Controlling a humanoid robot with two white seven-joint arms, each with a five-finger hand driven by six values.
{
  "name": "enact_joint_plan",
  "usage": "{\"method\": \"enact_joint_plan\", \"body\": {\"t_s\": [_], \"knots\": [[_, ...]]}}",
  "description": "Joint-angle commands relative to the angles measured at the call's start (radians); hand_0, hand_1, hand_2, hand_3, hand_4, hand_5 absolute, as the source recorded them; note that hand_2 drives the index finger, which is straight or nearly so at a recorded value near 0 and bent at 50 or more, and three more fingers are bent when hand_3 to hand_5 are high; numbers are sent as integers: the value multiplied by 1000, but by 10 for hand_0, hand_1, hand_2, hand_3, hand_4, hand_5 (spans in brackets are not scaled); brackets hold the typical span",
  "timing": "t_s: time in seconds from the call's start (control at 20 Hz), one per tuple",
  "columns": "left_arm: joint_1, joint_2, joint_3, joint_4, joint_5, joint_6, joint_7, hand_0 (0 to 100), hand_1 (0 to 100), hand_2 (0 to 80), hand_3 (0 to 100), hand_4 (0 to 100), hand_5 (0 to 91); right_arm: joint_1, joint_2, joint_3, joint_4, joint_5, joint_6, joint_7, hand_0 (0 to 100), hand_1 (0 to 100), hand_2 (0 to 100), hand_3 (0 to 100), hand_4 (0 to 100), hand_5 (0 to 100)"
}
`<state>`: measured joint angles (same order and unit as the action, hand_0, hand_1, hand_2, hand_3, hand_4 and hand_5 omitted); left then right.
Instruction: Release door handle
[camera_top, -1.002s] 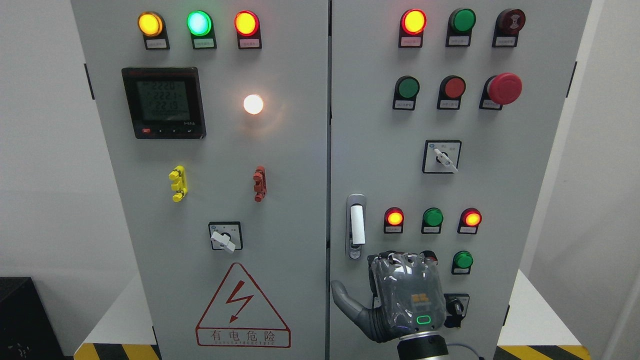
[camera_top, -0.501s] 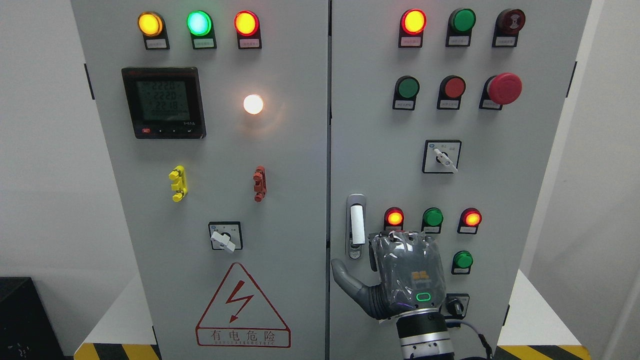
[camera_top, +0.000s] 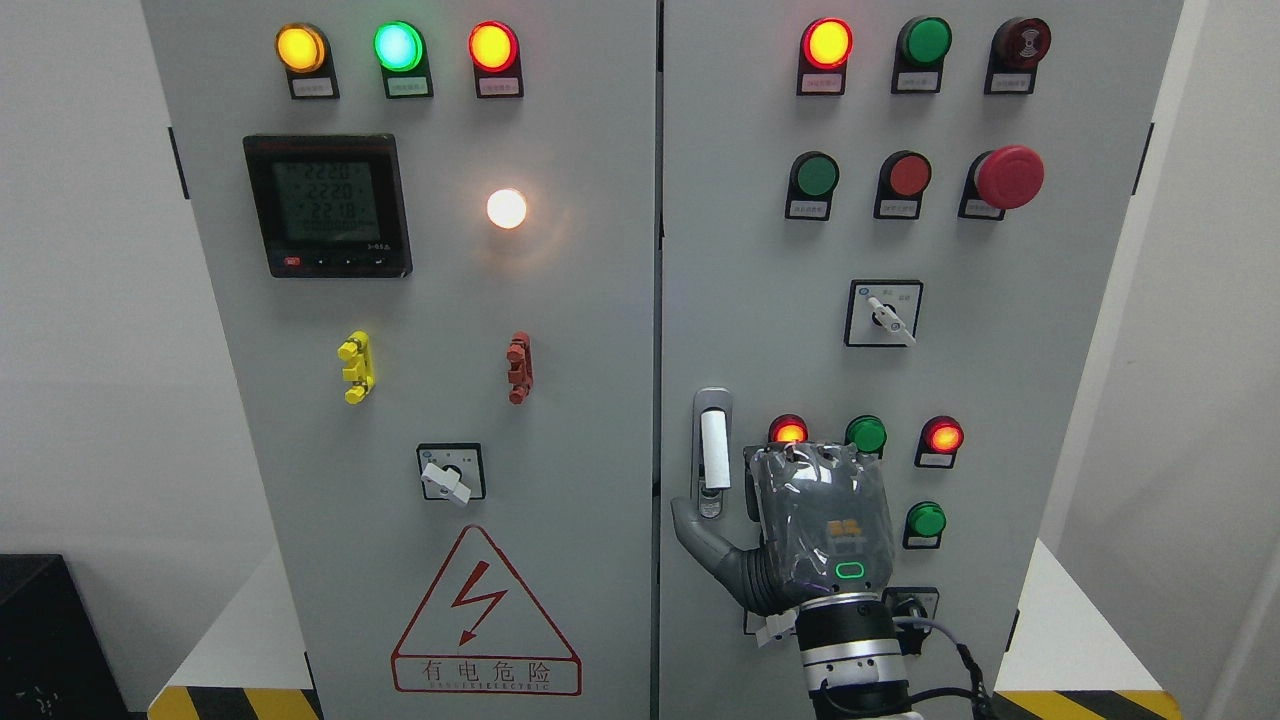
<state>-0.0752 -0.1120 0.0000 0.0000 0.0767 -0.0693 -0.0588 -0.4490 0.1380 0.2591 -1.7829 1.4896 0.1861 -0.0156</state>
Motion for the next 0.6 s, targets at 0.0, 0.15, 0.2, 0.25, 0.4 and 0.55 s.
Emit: {"method": "enact_joint_plan", "body": {"t_s": [0.0, 0.15, 0.2, 0.25, 0.4, 0.55], "knots": [[0, 0, -21, -20, 0, 0, 0, 0, 0, 23, 88, 13, 0, -8, 2, -23, 23, 0, 3, 0, 133, 319, 900, 1000, 1000, 951], [0, 0, -21, -20, 0, 0, 0, 0, 0, 23, 89, 13, 0, -8, 2, -24, 23, 0, 3, 0, 149, 314, 901, 1000, 1000, 951], [0, 0, -21, -20, 0, 0, 0, 0, 0, 23, 89, 14, 0, -8, 2, -24, 23, -2, 3, 0, 153, 312, 900, 1000, 1000, 951], [0, 0, -21, -20, 0, 0, 0, 0, 0, 24, 89, 14, 0, -8, 2, -24, 23, 0, 3, 0, 155, 311, 900, 1000, 1000, 951], [0, 0, -21, -20, 0, 0, 0, 0, 0, 23, 89, 14, 0, -10, 2, -26, 25, -2, 3, 0, 160, 309, 899, 1000, 1000, 951], [0, 0, -21, -20, 0, 0, 0, 0, 0, 22, 90, 14, 0, -10, 2, -29, 23, -2, 3, 0, 167, 307, 899, 1000, 1000, 951]]}}
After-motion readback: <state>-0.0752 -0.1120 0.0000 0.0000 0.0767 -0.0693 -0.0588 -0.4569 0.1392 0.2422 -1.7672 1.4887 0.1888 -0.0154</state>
